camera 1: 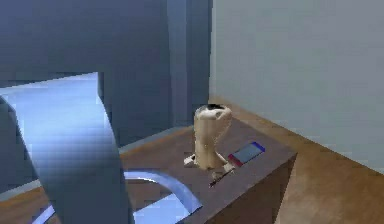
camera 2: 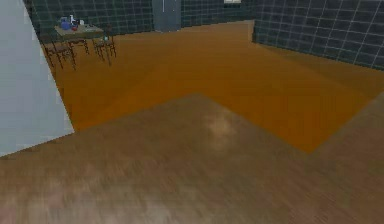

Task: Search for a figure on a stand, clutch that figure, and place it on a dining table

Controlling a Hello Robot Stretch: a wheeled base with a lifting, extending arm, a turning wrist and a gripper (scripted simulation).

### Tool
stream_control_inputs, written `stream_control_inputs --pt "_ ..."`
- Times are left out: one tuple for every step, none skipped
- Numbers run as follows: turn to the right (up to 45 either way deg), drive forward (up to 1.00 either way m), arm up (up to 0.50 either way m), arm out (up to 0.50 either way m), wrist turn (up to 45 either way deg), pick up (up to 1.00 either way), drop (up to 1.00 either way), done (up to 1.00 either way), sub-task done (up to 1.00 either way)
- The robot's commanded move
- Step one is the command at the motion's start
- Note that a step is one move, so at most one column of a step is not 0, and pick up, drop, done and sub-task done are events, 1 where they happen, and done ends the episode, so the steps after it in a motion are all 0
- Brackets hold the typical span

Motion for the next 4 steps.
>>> stream_control_inputs --pt "-45.0 0.0 0.0 0.0 0.0 0.0 0.0 0.0 0.0" --pt "-33.0 0.0 0.0 0.0 0.0 0.0 0.0 0.0 0.0" --pt "0.0 0.0 0.5 0.0 0.0 0.0 0.0 0.0 0.0" --pt "0.0 0.0 0.36 0.0 0.0 0.0 0.0 0.0 0.0"
